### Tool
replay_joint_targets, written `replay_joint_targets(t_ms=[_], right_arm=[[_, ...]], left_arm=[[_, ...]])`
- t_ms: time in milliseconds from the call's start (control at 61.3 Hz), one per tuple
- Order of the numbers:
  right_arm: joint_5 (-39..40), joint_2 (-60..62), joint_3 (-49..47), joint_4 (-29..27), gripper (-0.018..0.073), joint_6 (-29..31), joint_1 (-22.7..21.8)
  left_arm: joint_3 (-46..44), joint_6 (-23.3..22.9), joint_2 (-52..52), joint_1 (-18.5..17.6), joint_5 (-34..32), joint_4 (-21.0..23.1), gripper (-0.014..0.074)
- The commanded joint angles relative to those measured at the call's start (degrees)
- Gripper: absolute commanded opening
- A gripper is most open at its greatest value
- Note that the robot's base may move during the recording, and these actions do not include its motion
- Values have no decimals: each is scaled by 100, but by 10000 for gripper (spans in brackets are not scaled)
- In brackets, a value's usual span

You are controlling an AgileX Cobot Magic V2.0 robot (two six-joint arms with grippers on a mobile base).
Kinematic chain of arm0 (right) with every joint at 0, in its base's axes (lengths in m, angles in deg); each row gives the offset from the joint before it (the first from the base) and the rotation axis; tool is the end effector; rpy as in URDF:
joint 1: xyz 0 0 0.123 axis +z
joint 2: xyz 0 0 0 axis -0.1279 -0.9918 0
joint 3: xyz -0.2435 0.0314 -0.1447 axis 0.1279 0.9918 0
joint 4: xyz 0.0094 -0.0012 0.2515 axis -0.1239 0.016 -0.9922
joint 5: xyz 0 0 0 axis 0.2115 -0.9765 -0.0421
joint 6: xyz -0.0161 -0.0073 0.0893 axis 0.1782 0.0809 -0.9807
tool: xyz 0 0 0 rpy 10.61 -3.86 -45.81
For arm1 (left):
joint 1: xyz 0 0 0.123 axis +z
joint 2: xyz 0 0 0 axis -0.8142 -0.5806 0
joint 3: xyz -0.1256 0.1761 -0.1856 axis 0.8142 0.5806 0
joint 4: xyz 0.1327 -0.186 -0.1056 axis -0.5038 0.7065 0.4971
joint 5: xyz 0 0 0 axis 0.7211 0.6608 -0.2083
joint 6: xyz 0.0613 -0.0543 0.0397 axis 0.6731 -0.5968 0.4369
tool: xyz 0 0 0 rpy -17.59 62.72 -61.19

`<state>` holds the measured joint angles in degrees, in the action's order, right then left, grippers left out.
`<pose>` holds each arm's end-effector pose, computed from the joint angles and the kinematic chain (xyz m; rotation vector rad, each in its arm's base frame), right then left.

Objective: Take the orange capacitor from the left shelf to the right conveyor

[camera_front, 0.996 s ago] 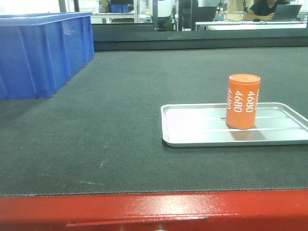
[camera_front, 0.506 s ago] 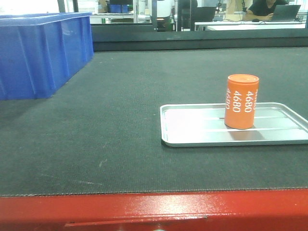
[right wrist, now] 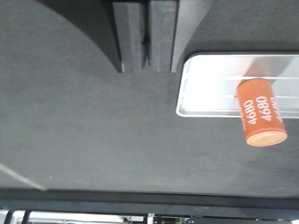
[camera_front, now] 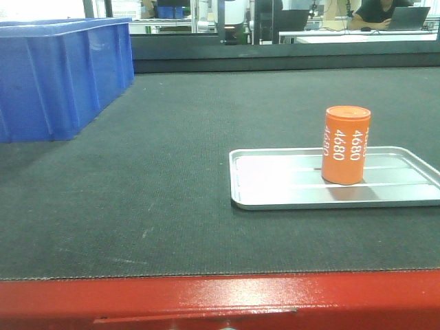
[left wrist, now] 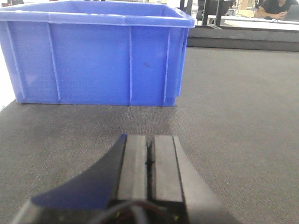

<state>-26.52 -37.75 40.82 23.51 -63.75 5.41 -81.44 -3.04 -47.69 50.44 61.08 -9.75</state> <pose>0.0564 -0.0028 0.1922 0.0723 1.6471 0.0000 0.0566 -0.0044 0.1970 0.0235 1.5723 -0.0958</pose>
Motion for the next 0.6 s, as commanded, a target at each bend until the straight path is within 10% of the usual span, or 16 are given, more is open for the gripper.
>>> replay_joint_targets(t_ms=[0, 588], right_arm=[[525, 89, 10, -210, 54, 60, -32], [521, 84, 10, -210, 54, 60, -35]], left_arm=[[-29, -9, 65, 2, -494, 10, -127], [-29, -9, 65, 2, -494, 10, -127]])
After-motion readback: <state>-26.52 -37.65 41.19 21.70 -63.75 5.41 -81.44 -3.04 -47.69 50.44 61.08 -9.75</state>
